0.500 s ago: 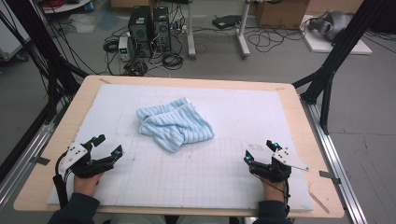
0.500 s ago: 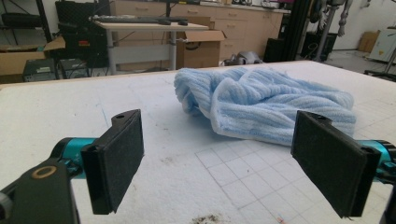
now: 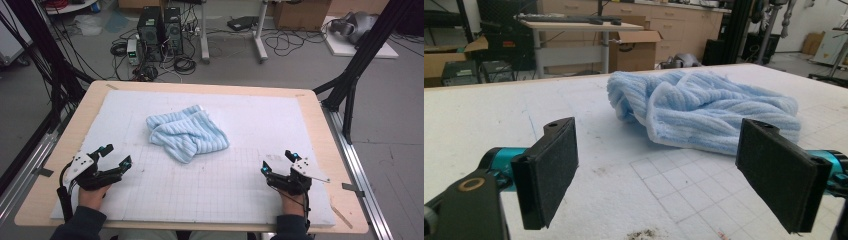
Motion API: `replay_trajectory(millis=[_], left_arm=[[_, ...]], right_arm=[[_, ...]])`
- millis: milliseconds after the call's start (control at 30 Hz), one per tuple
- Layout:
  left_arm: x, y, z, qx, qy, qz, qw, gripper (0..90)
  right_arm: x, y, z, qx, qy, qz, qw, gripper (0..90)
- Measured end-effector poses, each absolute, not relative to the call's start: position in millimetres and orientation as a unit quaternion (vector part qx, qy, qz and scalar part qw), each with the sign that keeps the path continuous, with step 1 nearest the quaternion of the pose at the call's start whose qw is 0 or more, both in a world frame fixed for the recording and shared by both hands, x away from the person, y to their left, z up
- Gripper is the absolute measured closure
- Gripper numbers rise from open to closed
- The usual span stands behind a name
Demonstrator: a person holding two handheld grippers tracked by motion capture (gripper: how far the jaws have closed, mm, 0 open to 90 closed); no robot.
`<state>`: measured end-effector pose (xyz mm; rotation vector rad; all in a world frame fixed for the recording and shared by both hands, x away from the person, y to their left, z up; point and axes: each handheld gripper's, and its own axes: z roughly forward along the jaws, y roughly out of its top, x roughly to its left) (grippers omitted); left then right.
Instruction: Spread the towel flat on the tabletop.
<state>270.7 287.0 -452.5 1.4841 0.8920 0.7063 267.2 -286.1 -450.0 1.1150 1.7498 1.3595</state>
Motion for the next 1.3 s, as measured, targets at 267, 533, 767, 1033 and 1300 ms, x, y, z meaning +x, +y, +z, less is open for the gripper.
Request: replay_trajectory(millis=[267, 533, 767, 1033, 1300], left_arm=[[274, 289, -435, 0.632, 0.381, 0.298, 0.605, 16.1], [282, 287, -415, 0.637, 0.369, 0.288, 0.613, 15.8], [294, 277, -391, 0.654, 0.347, 0.271, 0.615, 15.7], [315, 262, -369, 0.678, 0.324, 0.271, 0.601, 15.8], [346, 247, -360, 0.699, 0.322, 0.253, 0.586, 15.9]], right_arm=[[267, -285, -450, 0.423, 0.670, 0.514, 0.328, 8.6], [267, -285, -450, 0.425, 0.671, 0.513, 0.326, 8.6], [267, -284, -450, 0.426, 0.671, 0.513, 0.326, 8.6], [267, -284, -450, 0.425, 0.669, 0.513, 0.328, 8.6], [267, -284, -450, 0.423, 0.671, 0.512, 0.328, 8.6]])
